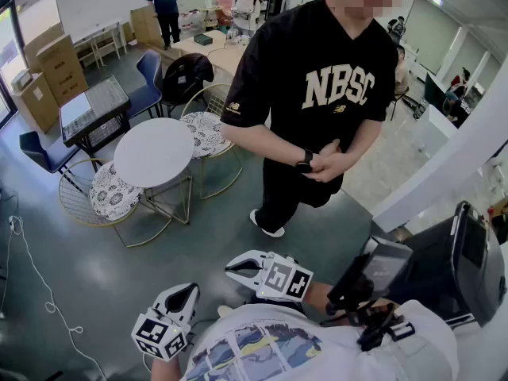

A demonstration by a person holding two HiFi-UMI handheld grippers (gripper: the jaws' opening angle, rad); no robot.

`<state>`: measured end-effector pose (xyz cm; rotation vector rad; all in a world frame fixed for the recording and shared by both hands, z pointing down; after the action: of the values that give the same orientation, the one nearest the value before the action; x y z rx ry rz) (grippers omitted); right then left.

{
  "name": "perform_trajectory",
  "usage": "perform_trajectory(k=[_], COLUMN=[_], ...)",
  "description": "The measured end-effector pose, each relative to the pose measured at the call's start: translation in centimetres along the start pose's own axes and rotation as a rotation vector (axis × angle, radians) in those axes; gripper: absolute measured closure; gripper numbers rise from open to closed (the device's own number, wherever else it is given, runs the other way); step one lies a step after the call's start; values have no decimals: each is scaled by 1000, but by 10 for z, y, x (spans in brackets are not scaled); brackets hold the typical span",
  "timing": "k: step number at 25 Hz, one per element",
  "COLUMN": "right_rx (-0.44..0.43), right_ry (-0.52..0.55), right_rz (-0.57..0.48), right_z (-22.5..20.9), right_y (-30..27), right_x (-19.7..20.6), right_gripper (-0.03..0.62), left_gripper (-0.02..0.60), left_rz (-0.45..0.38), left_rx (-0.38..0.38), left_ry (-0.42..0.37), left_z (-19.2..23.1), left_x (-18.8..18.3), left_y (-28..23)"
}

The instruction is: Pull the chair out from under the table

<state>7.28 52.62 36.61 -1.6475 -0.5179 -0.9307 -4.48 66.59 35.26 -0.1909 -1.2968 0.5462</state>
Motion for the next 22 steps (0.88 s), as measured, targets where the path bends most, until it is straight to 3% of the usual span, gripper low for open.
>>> perform_trajectory(k=[4,14,19,22], right_rx=[-16,53,64,67], right_ry=[-18,-55,-102,-123], right_rz=[-19,-57,-91,-114], right_z=[-4,-31,-71,-101], right_y=[-6,6,16,28], right_x=[-7,9,18,23], right_gripper=[582,576,490,470], left_gripper=[572,572,571,571], left_rz=[18,19,28,40], left_rx=[4,-1,-16,-26], left_ry=[12,-10,2,10], left_z=[9,10,12,12], left_x=[0,-12,-31,-46], left_y=[0,-27,-60,-88])
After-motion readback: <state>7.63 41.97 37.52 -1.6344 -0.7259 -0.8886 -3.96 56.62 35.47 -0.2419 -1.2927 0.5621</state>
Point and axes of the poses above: the fingertips, and each gripper's own axes: y backward along the fingers, z to its left, x out of its underside, the point moved 7 cm from there along y, backward along the fingers, and after that the axes turned 6 degrees about z, right-handed, at the moved point
